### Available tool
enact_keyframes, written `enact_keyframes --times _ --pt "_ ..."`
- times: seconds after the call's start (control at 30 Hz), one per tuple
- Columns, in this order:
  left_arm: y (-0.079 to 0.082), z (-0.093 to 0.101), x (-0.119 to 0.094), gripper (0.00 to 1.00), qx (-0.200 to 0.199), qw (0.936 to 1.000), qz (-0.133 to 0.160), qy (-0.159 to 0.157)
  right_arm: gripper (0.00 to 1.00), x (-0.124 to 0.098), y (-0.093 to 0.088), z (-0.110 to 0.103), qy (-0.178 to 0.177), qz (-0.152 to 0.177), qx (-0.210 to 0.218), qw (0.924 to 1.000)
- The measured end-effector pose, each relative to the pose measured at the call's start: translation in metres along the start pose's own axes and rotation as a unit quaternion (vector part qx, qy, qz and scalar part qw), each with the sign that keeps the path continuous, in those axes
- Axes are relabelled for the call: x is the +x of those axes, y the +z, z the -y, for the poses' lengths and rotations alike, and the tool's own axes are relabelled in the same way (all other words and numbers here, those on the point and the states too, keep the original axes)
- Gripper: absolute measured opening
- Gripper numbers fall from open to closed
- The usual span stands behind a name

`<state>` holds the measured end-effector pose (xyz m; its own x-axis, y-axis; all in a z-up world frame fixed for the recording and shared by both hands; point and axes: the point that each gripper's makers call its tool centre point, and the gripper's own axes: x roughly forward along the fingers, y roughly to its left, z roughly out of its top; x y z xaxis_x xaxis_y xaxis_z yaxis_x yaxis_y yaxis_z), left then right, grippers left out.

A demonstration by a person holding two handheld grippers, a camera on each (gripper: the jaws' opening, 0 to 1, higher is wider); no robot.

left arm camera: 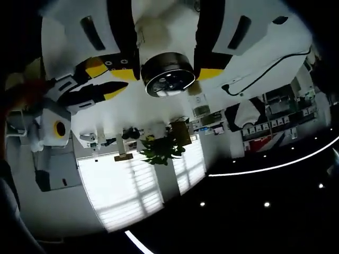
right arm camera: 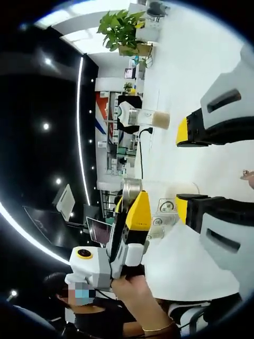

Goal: Rotate the seasoning bottle until the label or dispensing opening points toward the visible target arrow and the bottle remains upright within the marked orientation range

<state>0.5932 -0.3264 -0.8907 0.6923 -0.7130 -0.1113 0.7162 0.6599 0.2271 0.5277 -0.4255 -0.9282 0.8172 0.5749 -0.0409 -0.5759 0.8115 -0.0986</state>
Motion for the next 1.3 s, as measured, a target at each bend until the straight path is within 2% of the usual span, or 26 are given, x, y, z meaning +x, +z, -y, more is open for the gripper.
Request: enact_keyframes --times 0.03,0.1,0.3,0.63,1.3 --pt "-0.001 -0.001 -0.001 0.43 0.002 1.0 -0.001 0.001 0.33 0.0 0.0 0.0 0.0 0.0 0.002 1.0" --pt "0.013 0.032 -0.005 0.43 0.004 1.0 -0.002 0.002 0.33 0.0 0.0 0.001 0.001 0.0 0.002 1.0" --pt "0.018 0.044 -0.005 0.42 -0.002 1.0 0.001 0.002 0.33 0.002 0.0 0.001 0.004 0.0 0.003 1.0" --pt "0.024 0.053 -0.003 0.42 -0.002 1.0 0.001 0.001 0.33 0.002 0.002 0.005 0.002 0.002 0.004 1.0" --pt "0.026 0.046 0.006 0.41 -0.006 1.0 0.002 0.001 0.33 0.003 0.004 0.019 -0.013 0.003 0.009 0.9999"
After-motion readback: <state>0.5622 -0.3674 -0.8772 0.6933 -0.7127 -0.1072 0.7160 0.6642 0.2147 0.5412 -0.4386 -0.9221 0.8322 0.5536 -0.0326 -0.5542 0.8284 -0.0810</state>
